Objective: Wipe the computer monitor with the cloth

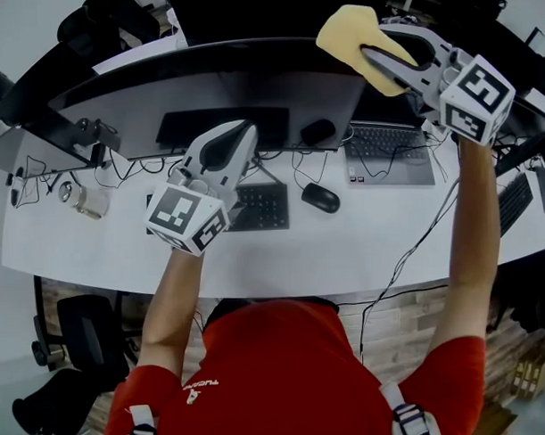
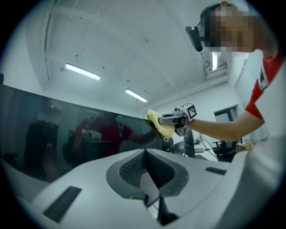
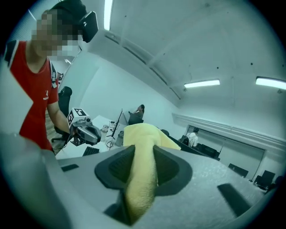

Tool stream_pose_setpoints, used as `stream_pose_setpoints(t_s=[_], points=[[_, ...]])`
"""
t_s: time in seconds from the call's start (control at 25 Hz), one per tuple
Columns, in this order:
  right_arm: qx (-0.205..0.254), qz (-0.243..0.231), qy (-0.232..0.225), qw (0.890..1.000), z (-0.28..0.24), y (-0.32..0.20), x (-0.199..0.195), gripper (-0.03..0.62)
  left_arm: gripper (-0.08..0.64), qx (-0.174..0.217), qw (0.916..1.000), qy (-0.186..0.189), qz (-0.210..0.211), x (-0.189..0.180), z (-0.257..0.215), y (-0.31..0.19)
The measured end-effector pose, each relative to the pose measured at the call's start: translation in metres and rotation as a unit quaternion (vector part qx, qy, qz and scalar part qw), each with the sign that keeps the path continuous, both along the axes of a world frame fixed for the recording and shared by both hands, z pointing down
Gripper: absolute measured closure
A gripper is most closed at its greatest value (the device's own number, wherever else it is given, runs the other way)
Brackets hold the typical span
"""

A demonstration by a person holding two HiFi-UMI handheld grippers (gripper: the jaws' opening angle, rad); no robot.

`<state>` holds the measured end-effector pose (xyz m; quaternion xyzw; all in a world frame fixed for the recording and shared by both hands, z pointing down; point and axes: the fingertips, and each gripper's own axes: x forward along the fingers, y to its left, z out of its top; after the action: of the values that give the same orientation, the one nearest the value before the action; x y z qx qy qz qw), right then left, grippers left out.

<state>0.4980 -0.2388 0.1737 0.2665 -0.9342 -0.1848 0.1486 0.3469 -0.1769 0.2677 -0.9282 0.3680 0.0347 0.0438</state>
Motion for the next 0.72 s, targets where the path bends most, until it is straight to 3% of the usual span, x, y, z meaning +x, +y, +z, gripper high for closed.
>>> stream_pose_setpoints(t_s=[0.28,0.72], points=[[0.017,0.033,-0.083,0.996,0.014,0.003,0.021,0.463,0.549,-0.007,1.0,-0.002,-0.003,0.003,0.01,0.004],[0.008,0.057,-0.161,0.985,0.069,0.001,0.03,0.468,0.548,-0.028,0.9996,0.008,-0.001,0.015,0.028,0.003]])
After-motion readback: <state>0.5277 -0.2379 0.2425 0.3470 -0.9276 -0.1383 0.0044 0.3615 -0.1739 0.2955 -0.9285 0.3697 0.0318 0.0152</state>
